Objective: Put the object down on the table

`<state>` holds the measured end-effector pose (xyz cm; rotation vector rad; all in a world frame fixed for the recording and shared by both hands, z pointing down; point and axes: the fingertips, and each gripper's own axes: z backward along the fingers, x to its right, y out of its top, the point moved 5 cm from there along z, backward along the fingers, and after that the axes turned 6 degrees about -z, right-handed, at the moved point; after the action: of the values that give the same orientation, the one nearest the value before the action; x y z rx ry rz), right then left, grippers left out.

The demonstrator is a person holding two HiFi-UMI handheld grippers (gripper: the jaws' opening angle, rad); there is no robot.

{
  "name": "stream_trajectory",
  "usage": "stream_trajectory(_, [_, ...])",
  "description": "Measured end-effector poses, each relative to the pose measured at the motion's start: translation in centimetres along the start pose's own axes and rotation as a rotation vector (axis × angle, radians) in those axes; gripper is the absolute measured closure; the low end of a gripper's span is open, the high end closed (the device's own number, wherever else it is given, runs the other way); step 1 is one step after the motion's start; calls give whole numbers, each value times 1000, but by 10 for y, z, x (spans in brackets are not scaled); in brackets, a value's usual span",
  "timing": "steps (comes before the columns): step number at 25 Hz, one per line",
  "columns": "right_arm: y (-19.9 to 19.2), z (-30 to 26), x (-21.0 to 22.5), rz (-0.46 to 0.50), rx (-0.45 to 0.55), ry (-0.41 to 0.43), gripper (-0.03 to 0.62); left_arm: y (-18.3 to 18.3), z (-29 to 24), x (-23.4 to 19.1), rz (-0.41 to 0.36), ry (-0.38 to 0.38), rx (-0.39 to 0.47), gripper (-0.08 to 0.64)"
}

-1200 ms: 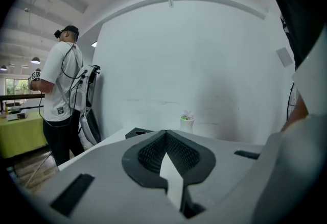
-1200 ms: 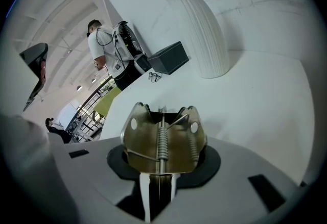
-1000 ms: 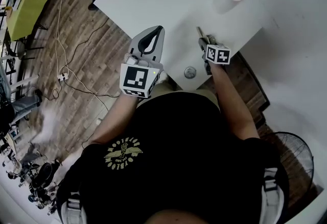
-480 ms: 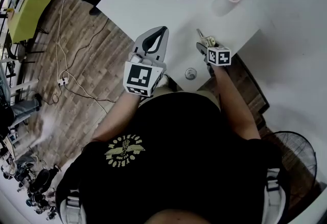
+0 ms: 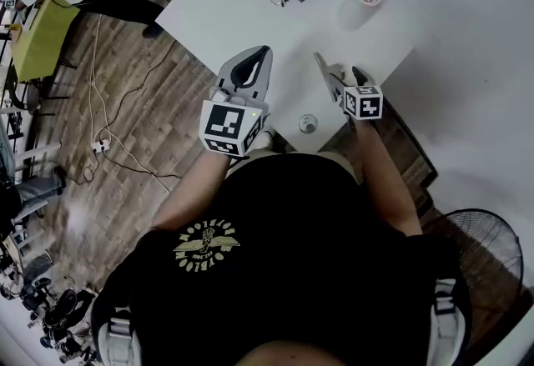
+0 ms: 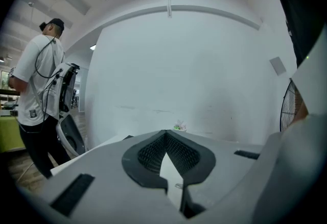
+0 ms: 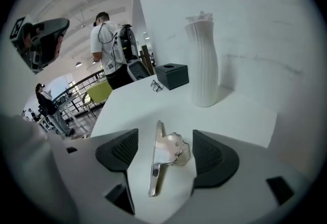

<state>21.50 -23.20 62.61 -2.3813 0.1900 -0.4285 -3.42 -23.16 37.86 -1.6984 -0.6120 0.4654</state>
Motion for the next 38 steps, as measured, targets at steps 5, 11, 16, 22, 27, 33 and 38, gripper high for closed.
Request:
stream_trajectory(5, [21, 40, -20, 30, 127, 25, 311, 11, 4, 1, -3, 0, 31, 554])
stream_trajectory(11, [47, 84, -40, 61, 278, 5, 473, 11, 9, 4, -15, 8, 38, 554])
stream_trajectory(16, [59, 106, -49, 76, 346, -11, 589, 11, 8, 6, -35, 1, 43, 554])
stream_trajectory(22, [74, 140, -73, 102, 429, -21, 591, 20, 21, 10, -33, -38, 55, 554])
stream_trajectory(27, [89, 169, -85, 101, 524, -51, 591, 28, 27, 14, -48, -68, 72, 554])
stream_trajectory(33, [109, 214, -109, 134, 635, -68, 591, 36, 37, 15, -60, -89, 89, 554])
stream_trajectory(38, [122, 246, -130, 178, 716, -83, 591, 36, 41, 15, -66, -105, 94, 554])
